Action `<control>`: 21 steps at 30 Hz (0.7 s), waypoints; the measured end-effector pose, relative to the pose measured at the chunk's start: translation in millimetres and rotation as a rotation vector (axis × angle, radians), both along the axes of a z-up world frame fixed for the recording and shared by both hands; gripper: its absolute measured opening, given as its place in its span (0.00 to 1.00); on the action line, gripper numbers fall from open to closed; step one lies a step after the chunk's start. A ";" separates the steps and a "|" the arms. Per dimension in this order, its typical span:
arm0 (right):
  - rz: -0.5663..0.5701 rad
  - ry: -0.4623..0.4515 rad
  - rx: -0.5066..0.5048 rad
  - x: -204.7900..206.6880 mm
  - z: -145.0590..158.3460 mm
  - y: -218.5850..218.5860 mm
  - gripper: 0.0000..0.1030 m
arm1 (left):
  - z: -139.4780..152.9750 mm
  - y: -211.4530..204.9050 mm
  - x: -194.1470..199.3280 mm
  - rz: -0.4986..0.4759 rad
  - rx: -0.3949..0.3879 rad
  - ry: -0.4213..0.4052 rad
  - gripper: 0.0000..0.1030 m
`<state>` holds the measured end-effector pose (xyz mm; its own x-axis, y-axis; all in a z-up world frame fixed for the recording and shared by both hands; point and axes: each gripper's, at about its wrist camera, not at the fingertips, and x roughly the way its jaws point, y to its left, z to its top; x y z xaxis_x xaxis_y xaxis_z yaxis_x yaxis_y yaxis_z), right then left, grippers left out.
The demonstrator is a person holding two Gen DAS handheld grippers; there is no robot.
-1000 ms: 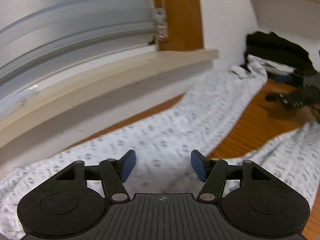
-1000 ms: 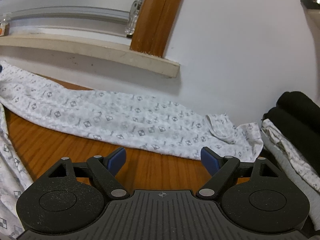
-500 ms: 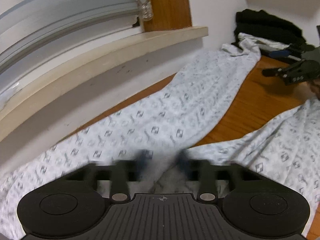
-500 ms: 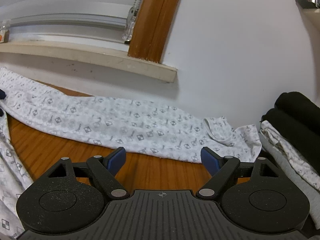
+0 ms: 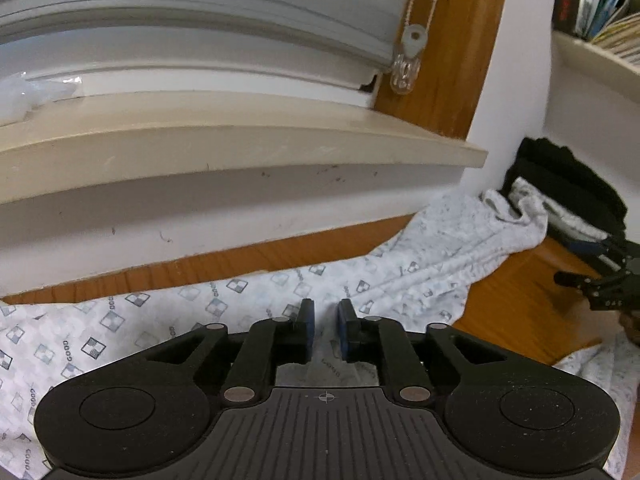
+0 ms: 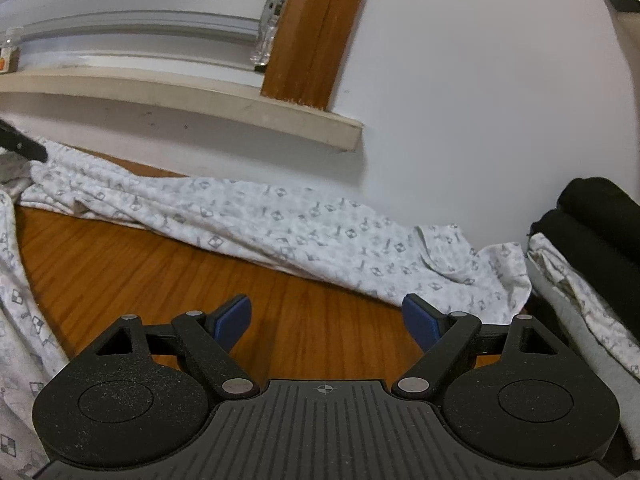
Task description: Fold clothes
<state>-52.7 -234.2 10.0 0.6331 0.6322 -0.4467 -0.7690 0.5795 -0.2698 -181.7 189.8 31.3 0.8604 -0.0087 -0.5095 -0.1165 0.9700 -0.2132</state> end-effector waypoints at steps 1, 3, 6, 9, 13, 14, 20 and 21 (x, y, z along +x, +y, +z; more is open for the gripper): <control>-0.002 -0.008 0.000 -1.0 0.0 -0.2 0.80 | 2.3 0.4 -3.3 0.001 0.004 -0.013 0.18; -0.001 -0.021 0.000 -2.8 -0.1 -0.4 0.80 | 10.6 2.1 -9.6 0.010 0.025 -0.034 0.19; -0.004 -0.018 -0.013 -1.1 -1.0 1.7 0.80 | 24.7 8.3 -23.3 0.064 0.050 -0.077 0.21; -0.016 -0.007 -0.022 0.8 -1.5 4.2 0.80 | 34.0 5.5 -32.9 0.081 0.095 -0.087 0.21; -0.024 -0.001 -0.020 2.5 -2.0 4.5 0.80 | 42.7 -20.6 -46.8 0.041 0.152 -0.107 0.20; -0.027 0.002 -0.019 3.1 -2.1 4.4 0.80 | 45.7 -32.2 -51.6 0.014 0.187 -0.111 0.20; -0.016 -0.017 -0.028 0.0 -3.4 4.3 0.80 | 40.6 -85.8 -56.6 -0.108 0.297 -0.050 0.40; -0.009 -0.022 -0.034 -0.6 -3.7 5.2 0.80 | 36.5 -89.7 -51.2 -0.112 0.320 -0.028 0.41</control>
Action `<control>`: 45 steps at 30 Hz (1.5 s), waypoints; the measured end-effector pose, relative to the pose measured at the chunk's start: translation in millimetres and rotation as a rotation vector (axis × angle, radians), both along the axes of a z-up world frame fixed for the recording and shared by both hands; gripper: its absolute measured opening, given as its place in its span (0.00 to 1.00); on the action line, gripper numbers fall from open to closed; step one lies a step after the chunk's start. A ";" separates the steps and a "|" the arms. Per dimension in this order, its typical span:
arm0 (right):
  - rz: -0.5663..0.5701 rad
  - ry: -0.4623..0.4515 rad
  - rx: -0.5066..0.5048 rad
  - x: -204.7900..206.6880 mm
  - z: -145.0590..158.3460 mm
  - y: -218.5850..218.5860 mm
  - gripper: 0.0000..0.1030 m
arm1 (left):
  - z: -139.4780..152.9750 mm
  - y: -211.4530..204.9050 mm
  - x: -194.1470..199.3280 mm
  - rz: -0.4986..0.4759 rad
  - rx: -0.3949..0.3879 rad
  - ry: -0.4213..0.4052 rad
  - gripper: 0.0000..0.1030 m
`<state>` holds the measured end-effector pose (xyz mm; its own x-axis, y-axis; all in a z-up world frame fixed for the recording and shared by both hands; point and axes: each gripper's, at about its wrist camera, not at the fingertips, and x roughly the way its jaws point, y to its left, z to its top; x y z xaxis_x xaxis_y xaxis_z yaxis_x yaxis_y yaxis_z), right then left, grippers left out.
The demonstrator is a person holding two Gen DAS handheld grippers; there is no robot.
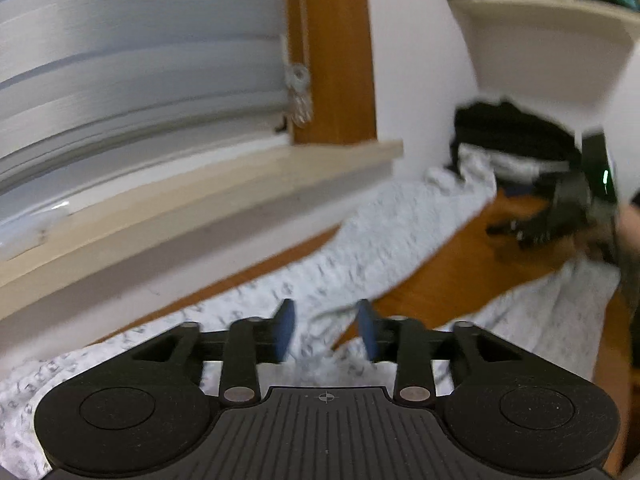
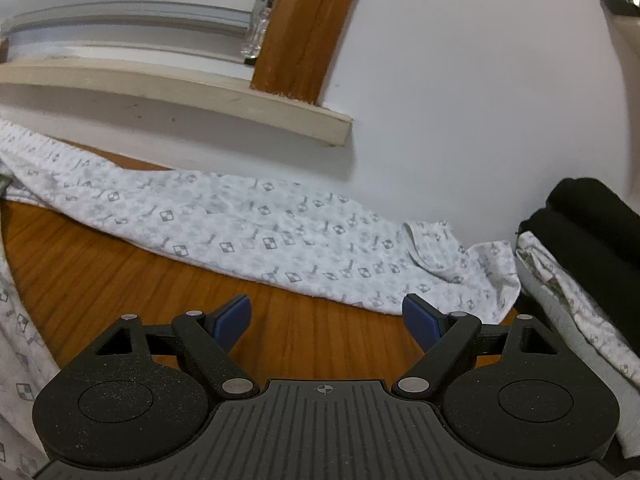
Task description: Fold clothes
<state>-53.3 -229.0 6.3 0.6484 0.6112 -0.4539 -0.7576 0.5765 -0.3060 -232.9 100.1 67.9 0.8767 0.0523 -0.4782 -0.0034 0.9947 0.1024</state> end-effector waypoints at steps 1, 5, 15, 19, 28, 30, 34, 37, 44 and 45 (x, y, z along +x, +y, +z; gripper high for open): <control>0.015 0.005 -0.009 0.1 -0.5 1.4 0.80 | -3.9 -1.2 5.3 0.005 0.022 0.019 0.41; 0.097 0.029 -0.054 -1.2 -1.2 12.0 0.80 | -20.1 5.9 32.7 0.042 0.081 0.070 0.41; 0.397 -0.006 -0.105 -42.7 3.2 78.8 0.80 | -39.8 90.6 58.5 0.143 -0.334 0.037 0.39; 0.520 0.022 -0.115 -56.3 6.9 109.2 0.55 | -39.8 98.1 55.1 0.142 -0.379 0.033 0.39; 0.481 0.202 0.008 -13.2 31.1 151.4 0.05 | -23.0 88.7 43.9 0.139 -0.309 -0.019 0.40; 0.466 0.215 0.010 -7.5 33.0 161.3 0.05 | -16.6 80.9 38.4 0.142 -0.253 -0.049 0.39; 0.433 0.241 -0.003 -1.1 32.3 173.6 0.05 | -7.8 64.3 30.1 0.087 -0.190 -0.098 0.33; 0.393 0.275 -0.047 3.5 23.7 181.6 0.06 | -1.6 52.5 24.6 0.028 -0.157 -0.119 0.24; 0.319 0.364 -0.043 14.9 12.2 187.0 0.08 | -8.9 25.1 31.6 -0.115 -0.113 -0.021 0.23; 0.317 0.364 -0.043 14.8 11.8 187.6 0.08 | -12.3 24.0 33.5 -0.103 -0.096 0.002 0.23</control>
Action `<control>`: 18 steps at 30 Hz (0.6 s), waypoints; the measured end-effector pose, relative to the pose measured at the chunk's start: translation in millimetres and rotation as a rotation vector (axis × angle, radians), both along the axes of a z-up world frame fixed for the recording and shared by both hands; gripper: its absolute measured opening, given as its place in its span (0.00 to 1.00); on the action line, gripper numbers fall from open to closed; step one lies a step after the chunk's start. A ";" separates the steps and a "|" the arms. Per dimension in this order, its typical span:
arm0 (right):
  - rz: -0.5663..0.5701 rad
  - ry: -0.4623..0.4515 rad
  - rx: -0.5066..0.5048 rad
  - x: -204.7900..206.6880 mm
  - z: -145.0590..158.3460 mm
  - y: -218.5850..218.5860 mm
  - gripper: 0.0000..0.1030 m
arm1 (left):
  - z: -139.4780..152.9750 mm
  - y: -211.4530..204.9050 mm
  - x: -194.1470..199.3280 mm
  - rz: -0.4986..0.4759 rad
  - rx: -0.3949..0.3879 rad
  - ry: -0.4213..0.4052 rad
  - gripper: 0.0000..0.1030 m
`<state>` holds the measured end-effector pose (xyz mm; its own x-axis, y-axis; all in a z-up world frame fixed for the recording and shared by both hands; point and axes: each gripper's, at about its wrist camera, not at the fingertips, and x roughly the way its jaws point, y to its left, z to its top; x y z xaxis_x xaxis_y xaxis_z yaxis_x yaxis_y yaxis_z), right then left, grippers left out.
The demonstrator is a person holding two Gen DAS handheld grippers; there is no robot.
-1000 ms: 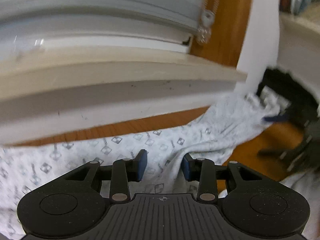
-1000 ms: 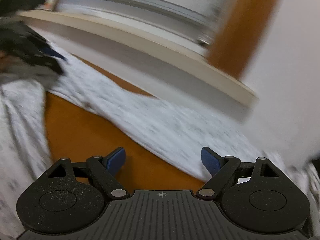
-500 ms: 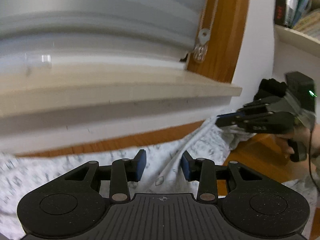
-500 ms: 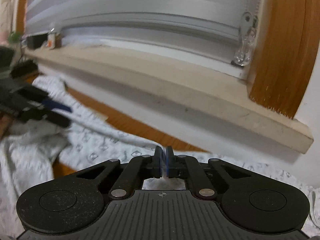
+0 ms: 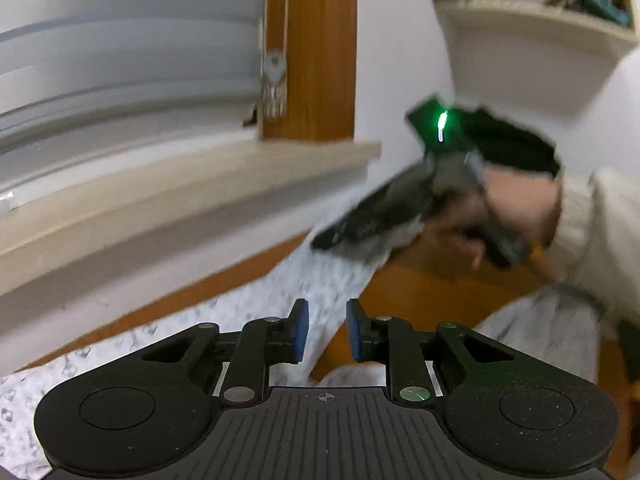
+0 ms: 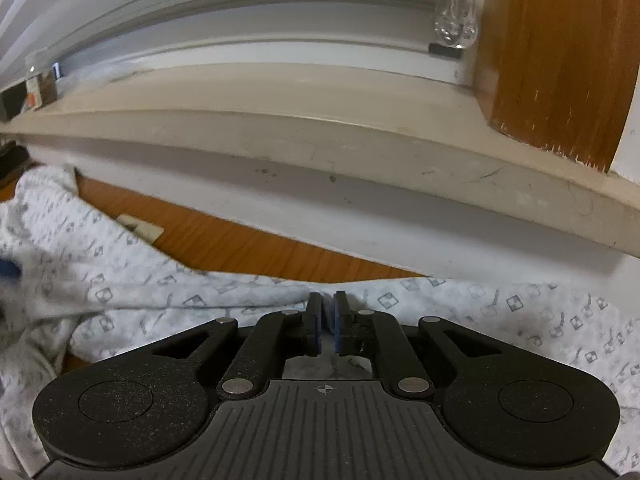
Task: Fold clothes
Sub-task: 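Close the right gripper on the end of the white printed garment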
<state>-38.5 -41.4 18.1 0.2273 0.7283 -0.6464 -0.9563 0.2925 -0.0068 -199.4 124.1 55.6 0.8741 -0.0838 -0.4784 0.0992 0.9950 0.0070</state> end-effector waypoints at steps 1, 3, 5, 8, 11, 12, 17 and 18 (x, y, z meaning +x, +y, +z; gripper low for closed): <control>-0.002 -0.002 0.000 -0.2 -0.3 -0.2 0.08 | -3.4 -0.9 1.8 0.013 0.019 0.023 0.23; -0.003 -0.006 -0.004 -0.8 -1.3 -1.8 0.08 | -8.6 3.4 5.1 0.041 0.023 0.067 0.23; -0.005 -0.010 -0.009 -0.7 -2.2 -3.5 0.09 | -12.0 5.6 7.9 0.078 0.060 0.087 0.23; -0.013 -0.010 -0.011 0.9 -1.7 -4.8 0.10 | -15.5 9.0 10.9 0.127 0.111 0.096 0.24; -0.016 -0.016 -0.010 0.7 -1.5 -7.4 0.11 | -18.4 16.3 14.6 0.170 0.133 0.096 0.24; -0.016 -0.025 -0.006 -0.8 -0.4 -9.2 0.12 | -19.6 18.6 15.3 0.185 0.137 0.098 0.27; 0.058 -0.057 0.033 -16.4 7.7 -17.8 0.15 | -23.2 28.4 16.1 0.216 0.124 0.102 0.28; 0.088 -0.071 0.037 -22.6 8.9 -18.5 0.17 | -22.6 29.0 15.5 0.216 0.120 0.098 0.28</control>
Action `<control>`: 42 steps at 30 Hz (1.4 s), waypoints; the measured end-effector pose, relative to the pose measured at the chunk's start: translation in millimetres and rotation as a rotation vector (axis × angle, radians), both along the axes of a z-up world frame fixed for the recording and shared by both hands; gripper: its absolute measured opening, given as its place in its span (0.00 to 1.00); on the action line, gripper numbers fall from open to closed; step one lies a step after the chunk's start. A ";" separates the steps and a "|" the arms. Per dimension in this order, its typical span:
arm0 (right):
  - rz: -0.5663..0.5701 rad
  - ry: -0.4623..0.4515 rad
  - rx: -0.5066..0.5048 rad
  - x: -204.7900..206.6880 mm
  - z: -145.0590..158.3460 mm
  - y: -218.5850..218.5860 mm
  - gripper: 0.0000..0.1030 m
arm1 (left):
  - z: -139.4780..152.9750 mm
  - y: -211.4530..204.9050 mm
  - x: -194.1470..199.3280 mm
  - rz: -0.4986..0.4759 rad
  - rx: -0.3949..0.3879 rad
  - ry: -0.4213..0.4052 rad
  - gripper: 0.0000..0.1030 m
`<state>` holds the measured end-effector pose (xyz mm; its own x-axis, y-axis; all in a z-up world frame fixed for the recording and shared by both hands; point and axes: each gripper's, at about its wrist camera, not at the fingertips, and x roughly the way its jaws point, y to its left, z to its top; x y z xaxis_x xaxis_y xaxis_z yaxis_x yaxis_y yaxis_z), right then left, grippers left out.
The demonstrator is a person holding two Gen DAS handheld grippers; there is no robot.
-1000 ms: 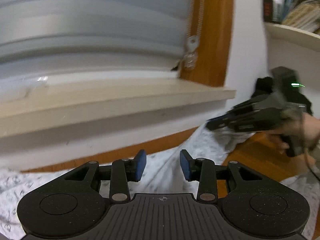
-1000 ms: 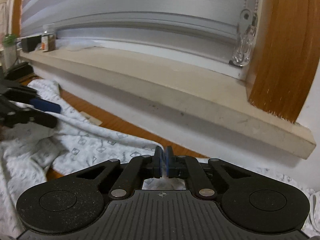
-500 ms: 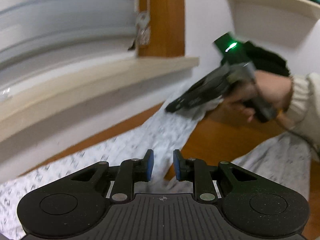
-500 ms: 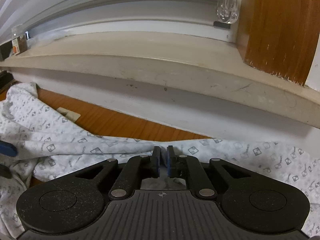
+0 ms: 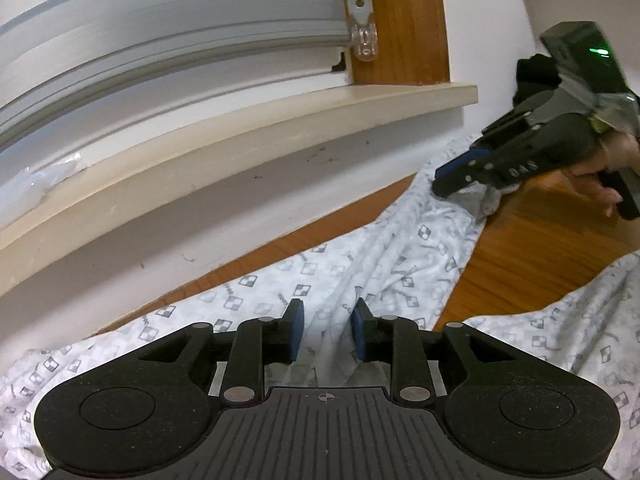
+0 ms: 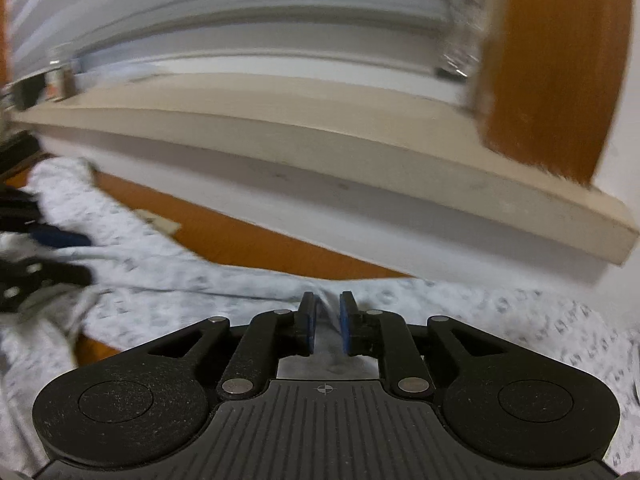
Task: Fold clothes
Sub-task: 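Close the right gripper on the end of the white printed garment, then lift the garment end with the right gripper while the left gripper pinches the garment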
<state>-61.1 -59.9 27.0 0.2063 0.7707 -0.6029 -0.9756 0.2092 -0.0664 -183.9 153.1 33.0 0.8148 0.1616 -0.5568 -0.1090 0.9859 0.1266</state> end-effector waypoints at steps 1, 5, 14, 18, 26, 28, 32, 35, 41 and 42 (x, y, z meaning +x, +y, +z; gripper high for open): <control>0.028 -0.018 0.003 -6.5 1.2 -0.5 0.19 | 0.7 0.5 -0.6 -0.001 -0.004 -0.005 0.28; 0.140 -0.067 0.002 -32.2 3.9 4.2 0.34 | 8.2 9.5 -8.1 0.024 -0.032 -0.057 0.15; 0.269 -0.130 0.033 -67.8 8.4 26.3 0.34 | 14.6 22.3 -13.4 0.070 -0.061 -0.086 0.11; 0.277 -0.162 0.020 -77.6 4.5 37.8 0.32 | 16.3 18.4 -14.4 0.072 -0.062 -0.082 0.16; 0.201 -0.076 0.057 -60.6 4.2 53.4 0.09 | 37.0 -4.3 -32.9 0.033 0.007 -0.218 0.17; 0.190 -0.063 0.052 -58.0 3.1 56.5 0.09 | 41.2 -12.8 -37.4 -0.003 0.007 -0.256 0.12; 0.194 -0.066 0.045 -57.7 0.6 57.8 0.09 | 37.3 -28.4 -33.4 -0.084 0.009 -0.228 0.06; 0.195 -0.068 0.054 -58.4 -0.1 57.6 0.09 | 27.0 -39.6 -25.1 -0.120 0.033 -0.169 0.06; 0.203 -0.063 0.077 -60.3 2.6 56.6 0.09 | 8.7 -34.0 -8.6 -0.012 0.075 -0.073 0.10; 0.207 -0.064 0.080 -60.7 3.3 55.0 0.09 | 8.6 -29.4 -8.5 0.004 0.056 -0.075 0.12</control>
